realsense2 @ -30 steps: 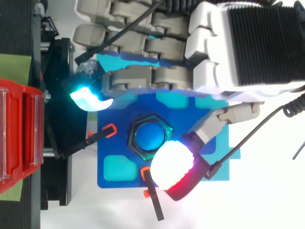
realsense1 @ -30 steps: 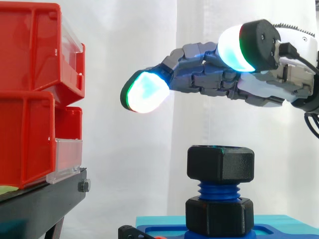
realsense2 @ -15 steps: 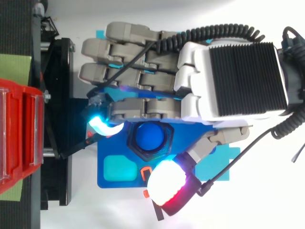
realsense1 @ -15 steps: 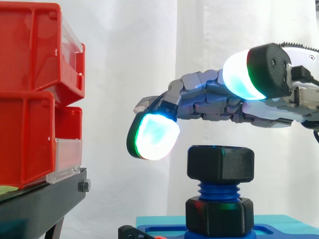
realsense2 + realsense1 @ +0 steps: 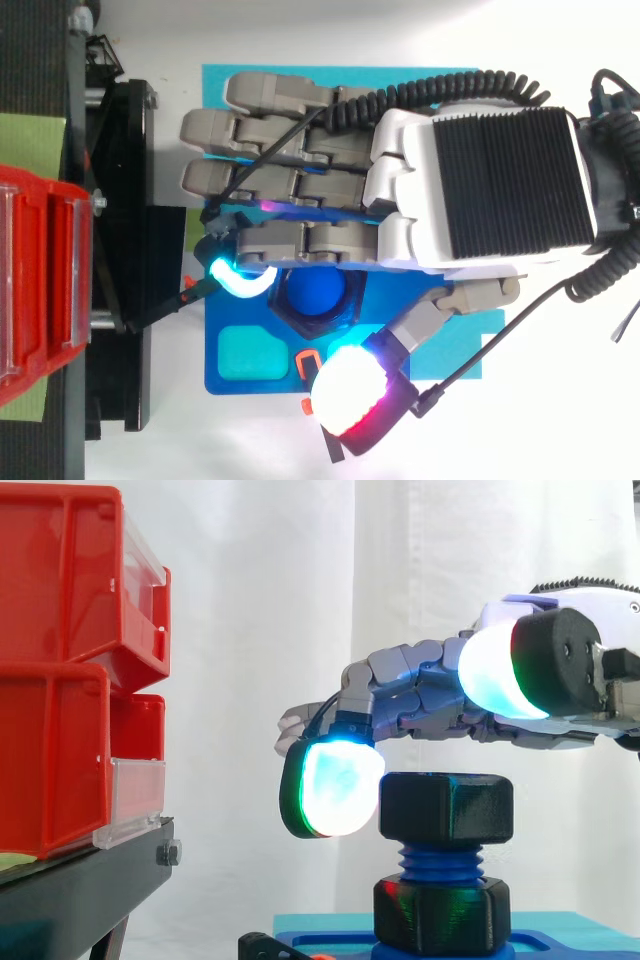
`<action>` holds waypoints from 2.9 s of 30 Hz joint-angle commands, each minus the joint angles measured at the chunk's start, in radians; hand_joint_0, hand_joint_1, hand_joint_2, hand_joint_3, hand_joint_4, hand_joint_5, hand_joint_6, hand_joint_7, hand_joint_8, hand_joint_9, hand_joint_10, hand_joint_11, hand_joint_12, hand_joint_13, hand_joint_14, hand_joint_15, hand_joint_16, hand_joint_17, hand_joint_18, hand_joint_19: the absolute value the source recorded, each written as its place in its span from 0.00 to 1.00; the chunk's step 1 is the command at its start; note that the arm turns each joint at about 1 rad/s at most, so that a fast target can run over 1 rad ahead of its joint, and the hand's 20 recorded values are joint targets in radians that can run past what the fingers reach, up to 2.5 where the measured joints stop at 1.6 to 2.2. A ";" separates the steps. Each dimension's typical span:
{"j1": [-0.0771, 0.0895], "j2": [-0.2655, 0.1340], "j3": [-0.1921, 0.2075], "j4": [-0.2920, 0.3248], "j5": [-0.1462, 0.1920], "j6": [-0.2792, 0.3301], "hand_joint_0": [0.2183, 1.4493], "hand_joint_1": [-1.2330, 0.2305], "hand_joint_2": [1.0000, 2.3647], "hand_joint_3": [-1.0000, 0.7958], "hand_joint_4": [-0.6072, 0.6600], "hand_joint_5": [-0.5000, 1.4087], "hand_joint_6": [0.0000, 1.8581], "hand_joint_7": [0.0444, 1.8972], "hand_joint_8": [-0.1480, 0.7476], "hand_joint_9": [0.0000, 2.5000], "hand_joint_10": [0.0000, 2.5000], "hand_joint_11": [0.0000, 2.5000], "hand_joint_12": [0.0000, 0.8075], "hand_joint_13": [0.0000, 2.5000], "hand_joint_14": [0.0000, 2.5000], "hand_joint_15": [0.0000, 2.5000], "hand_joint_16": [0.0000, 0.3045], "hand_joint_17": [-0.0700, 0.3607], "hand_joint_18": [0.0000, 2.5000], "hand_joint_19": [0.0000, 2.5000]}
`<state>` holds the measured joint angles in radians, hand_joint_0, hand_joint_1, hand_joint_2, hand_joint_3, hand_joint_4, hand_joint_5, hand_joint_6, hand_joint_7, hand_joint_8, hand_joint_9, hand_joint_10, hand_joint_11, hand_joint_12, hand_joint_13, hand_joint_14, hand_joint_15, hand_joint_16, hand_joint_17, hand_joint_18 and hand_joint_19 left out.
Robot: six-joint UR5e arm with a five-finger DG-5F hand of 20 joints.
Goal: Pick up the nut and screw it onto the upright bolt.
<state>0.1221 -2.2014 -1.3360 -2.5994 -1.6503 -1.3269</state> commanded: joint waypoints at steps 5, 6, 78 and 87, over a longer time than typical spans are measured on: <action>-0.010 0.000 0.000 -0.002 -0.002 0.000 0.22 0.68 0.00 0.28 0.69 0.21 0.27 0.63 0.48 0.19 0.00 0.00 0.39 0.09 0.00 0.00 0.12 0.35 0.00 0.00; -0.013 0.000 0.000 -0.002 -0.002 0.000 0.22 0.68 0.00 0.28 0.69 0.22 0.27 0.63 0.48 0.19 0.00 0.00 0.38 0.09 0.00 0.00 0.12 0.35 0.00 0.00; -0.081 -0.001 0.029 0.094 -0.111 -0.003 0.20 0.73 0.00 0.28 0.66 0.19 0.27 0.34 0.41 0.27 0.00 0.00 0.34 0.14 0.00 0.00 0.10 0.32 0.04 0.00; -0.044 -0.001 0.029 0.077 -0.075 0.000 0.20 0.76 0.00 0.28 0.65 0.19 0.27 0.32 0.40 0.22 0.00 0.00 0.36 0.10 0.00 0.00 0.11 0.34 0.00 0.00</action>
<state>0.0680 -2.2028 -1.3071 -2.5155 -1.7389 -1.3274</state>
